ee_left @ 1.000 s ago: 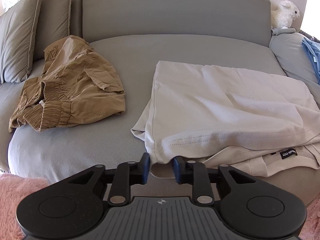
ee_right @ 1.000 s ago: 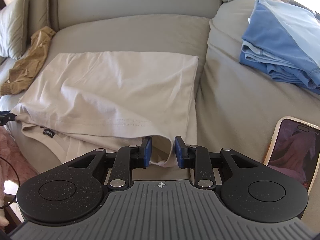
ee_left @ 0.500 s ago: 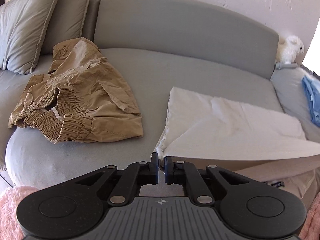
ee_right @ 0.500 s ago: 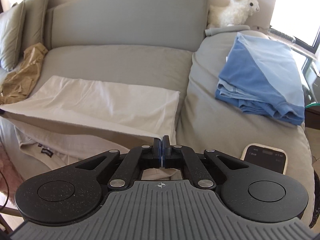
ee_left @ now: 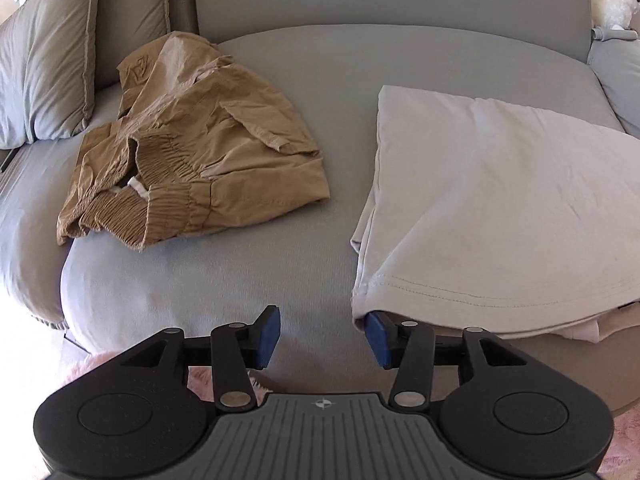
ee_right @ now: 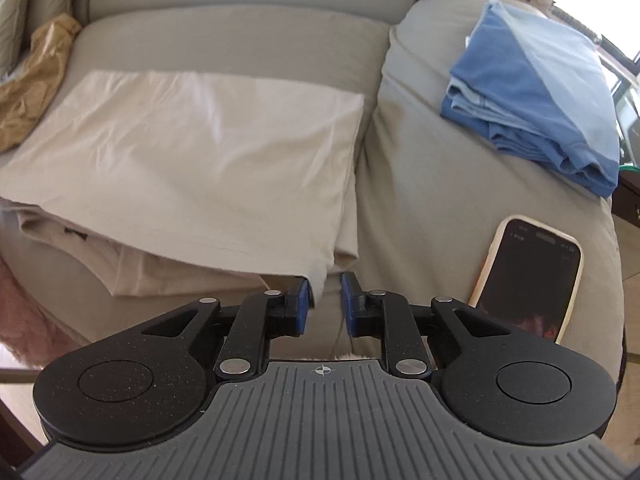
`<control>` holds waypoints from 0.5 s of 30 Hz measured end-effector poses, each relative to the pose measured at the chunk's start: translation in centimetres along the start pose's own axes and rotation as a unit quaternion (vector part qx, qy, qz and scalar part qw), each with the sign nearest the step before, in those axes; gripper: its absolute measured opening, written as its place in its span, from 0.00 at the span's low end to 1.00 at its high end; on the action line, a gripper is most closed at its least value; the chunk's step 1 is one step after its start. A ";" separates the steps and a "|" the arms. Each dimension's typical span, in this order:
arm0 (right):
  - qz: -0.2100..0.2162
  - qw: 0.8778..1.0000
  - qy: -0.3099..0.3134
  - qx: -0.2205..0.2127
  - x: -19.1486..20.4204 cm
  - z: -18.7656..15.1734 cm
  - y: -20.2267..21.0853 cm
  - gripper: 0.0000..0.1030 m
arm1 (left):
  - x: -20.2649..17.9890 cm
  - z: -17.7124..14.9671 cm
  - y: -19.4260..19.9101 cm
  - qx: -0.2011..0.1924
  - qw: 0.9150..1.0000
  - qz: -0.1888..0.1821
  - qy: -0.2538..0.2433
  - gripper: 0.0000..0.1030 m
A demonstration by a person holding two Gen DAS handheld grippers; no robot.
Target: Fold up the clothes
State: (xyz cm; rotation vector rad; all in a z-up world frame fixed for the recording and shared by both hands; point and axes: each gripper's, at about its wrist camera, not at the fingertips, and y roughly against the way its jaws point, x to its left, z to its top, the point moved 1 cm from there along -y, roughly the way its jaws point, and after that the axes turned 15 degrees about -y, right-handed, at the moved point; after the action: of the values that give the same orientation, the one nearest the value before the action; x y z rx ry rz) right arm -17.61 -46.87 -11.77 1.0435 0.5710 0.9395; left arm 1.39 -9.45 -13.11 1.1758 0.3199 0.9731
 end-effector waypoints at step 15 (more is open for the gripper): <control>0.154 0.986 -0.064 -0.019 7.1 -2.8 1.5 0.08 | -13.6 0.2 5.8 -0.192 0.950 -0.165 -0.183 0.08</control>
State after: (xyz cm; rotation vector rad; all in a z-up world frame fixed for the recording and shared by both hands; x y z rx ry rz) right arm -16.73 -39.13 -11.36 1.1690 0.2863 1.1389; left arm -9.01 -19.85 -11.47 0.8832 0.0205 0.4799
